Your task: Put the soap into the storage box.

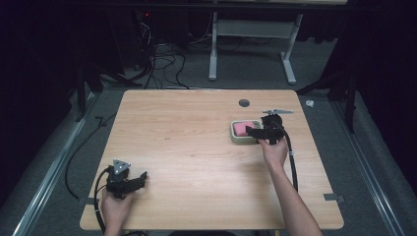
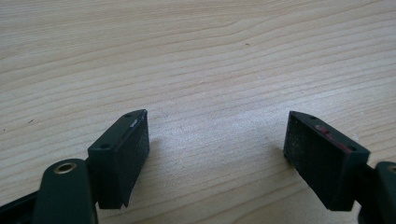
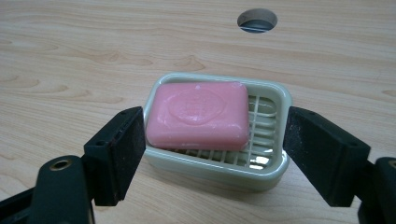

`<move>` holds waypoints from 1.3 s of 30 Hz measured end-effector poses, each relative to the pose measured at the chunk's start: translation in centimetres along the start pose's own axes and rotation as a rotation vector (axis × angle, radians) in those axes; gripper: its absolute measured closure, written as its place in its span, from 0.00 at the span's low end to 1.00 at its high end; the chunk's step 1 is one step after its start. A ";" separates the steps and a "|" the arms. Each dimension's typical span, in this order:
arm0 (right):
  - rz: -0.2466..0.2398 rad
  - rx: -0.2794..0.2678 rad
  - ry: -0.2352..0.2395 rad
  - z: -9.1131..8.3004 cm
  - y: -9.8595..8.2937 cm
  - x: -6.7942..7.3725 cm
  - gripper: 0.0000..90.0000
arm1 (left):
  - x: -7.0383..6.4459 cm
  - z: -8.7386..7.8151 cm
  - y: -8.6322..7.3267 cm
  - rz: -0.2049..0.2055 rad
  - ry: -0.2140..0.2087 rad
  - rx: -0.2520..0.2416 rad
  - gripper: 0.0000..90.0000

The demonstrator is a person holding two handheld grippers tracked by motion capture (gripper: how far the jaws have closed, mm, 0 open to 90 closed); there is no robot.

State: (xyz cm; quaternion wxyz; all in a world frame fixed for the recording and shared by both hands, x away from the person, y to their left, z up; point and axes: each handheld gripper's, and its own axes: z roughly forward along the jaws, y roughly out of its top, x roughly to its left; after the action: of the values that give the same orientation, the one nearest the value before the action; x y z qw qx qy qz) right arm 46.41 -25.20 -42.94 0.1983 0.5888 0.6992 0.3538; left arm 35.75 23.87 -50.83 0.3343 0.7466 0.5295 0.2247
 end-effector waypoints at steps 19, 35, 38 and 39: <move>-0.058 -0.039 -0.005 -3.3 -1.6 0.0 0.26 | 0.0 0.0 0.0 0.000 0.000 0.000 0.25; -0.062 -0.077 0.009 -5.7 -4.0 -1.2 0.28 | 0.0 0.0 0.0 0.000 0.001 0.000 0.26; -0.063 -0.084 0.013 -6.0 -4.5 -1.3 0.28 | 0.0 0.0 0.0 -0.001 0.001 0.000 0.26; -0.062 -0.086 0.018 -6.1 -4.7 -1.3 0.28 | 0.0 0.0 0.0 0.000 0.001 0.000 0.26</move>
State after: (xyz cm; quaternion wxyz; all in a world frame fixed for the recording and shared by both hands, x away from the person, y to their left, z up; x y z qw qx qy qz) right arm 39.25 -28.28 -42.49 0.2280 0.5547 0.7029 0.3825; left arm 35.75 23.87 -50.83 0.3341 0.7463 0.5298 0.2251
